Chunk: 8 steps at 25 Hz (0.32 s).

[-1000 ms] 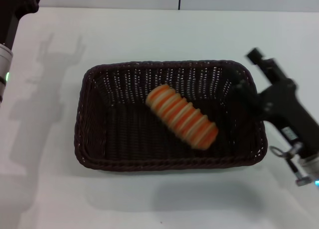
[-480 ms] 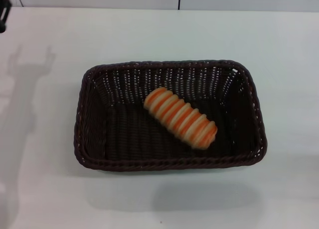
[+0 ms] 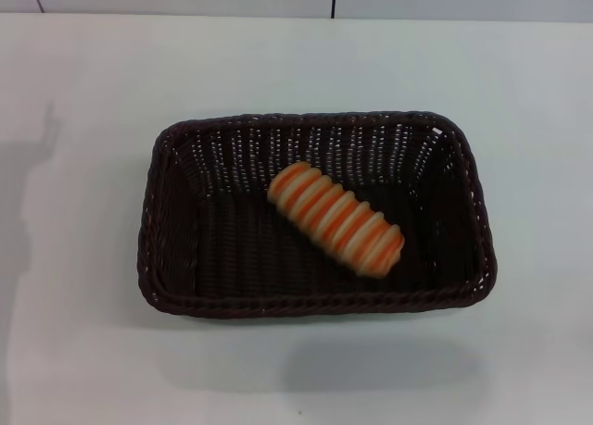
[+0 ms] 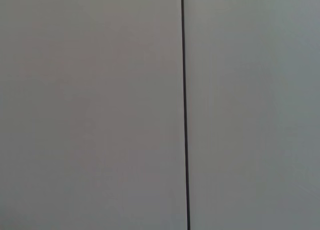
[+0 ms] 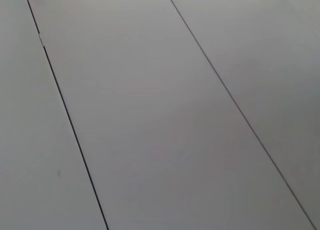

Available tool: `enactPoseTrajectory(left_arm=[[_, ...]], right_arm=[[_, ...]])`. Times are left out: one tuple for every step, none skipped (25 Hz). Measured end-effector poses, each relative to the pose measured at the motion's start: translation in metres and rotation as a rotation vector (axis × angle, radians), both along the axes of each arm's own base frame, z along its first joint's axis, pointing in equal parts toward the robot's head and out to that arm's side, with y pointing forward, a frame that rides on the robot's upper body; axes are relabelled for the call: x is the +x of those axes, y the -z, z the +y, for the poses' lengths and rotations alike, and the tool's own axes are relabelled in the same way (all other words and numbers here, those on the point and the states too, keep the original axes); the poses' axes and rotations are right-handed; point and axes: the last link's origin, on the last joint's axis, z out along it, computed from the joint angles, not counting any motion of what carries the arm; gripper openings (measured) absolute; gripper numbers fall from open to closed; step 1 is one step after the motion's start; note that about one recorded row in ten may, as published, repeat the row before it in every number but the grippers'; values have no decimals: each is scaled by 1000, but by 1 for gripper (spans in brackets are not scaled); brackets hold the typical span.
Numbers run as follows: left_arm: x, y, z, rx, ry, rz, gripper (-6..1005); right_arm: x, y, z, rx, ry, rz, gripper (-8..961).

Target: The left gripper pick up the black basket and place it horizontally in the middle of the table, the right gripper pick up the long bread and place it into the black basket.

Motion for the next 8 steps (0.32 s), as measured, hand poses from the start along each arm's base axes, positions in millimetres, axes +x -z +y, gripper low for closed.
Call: enactPoseTrajectory(left_arm=[[-2,0,-2,1,-6,0,801],[-2,0,-2,1,-6,0,801],[-2,0,-3,1,-7,0,801],[-3,0,-4,2,-9,0,801],[-4,1,-4,2,-12,1,801],[-5,1,-5,1,-17,0,801],[-5,1,-5,1,-17,0,801],[-6,1,-5,0,-19,0,801]], right_arm=[[0,0,1,0,-2,-2,801],[0,0,1,0,-2,-2,801],[-1,0,2,0,-3,-3,801],[-1,0,2,0,-3,-3,801],[0,0,3,0,-3,-3,801],[0,0,3,0,-2,-4,801],[0,0,3,0,-2,-4,801],[0,0,3,0,-2,-5,801]])
